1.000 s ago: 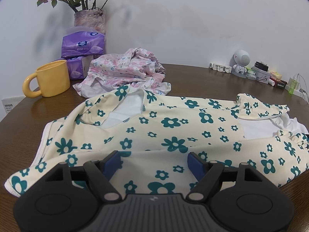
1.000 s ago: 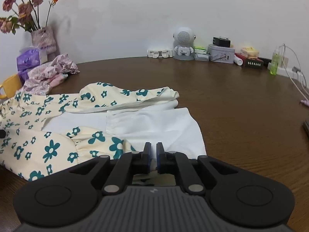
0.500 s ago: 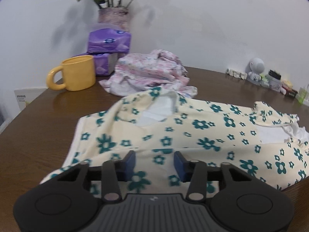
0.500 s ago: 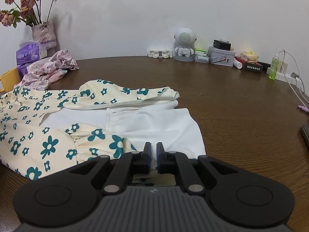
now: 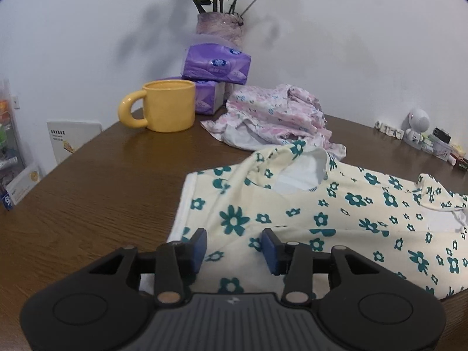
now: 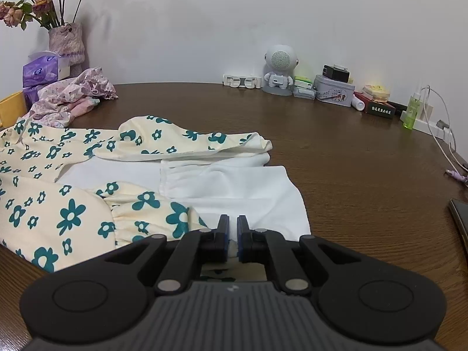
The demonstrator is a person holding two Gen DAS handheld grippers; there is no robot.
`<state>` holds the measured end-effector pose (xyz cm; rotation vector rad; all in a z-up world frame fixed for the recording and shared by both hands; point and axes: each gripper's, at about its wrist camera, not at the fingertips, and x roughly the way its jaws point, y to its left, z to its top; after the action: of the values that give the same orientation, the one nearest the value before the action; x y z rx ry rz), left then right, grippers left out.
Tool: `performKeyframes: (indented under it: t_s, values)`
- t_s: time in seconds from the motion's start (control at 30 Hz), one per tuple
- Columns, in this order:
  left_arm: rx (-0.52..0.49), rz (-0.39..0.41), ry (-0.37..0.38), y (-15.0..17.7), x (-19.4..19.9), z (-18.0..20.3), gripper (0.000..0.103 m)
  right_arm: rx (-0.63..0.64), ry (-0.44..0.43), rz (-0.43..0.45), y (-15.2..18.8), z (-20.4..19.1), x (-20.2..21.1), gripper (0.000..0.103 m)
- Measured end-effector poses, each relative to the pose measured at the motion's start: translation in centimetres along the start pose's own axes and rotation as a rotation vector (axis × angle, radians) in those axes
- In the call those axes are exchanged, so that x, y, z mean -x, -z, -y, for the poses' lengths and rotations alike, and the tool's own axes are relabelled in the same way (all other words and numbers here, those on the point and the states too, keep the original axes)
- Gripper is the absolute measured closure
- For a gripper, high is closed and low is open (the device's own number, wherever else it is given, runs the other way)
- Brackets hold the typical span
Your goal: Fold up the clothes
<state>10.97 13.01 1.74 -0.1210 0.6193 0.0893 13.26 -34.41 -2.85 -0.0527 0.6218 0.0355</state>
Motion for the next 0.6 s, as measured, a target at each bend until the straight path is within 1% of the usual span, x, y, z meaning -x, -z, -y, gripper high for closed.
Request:
performKeyframes:
  t_s: [0.07, 0.2, 0.33, 0.43, 0.47, 0.6]
  values:
    - [0.009, 0.017, -0.009, -0.1, 1.0, -0.5, 0.065, 0.001, 0.001, 0.000, 0.0, 0.0, 0.0, 0.098]
    - [0.029, 0.034, -0.010, -0.1, 3.0, -1.6, 0.066, 0.006, 0.001, 0.000, 0.0, 0.0, 0.1, 0.097]
    - [-0.001, 0.024, 0.007, 0.6, 4.1, -1.4, 0.066, 0.004, 0.002, -0.001, -0.1, 0.0, 0.1, 0.097]
    - [-0.037, 0.007, -0.015, 1.1, 3.9, -1.0, 0.066, -0.005, -0.003, -0.001, -0.1, 0.1, 0.1, 0.097]
    - [-0.036, -0.002, -0.021, 1.2, 3.5, -1.1, 0.065, -0.008, -0.006, -0.002, -0.1, 0.2, 0.1, 0.097]
    - [0.000, -0.024, 0.003, 1.7, 2.5, -2.0, 0.065, -0.008, -0.004, -0.004, -0.1, 0.1, 0.1, 0.097]
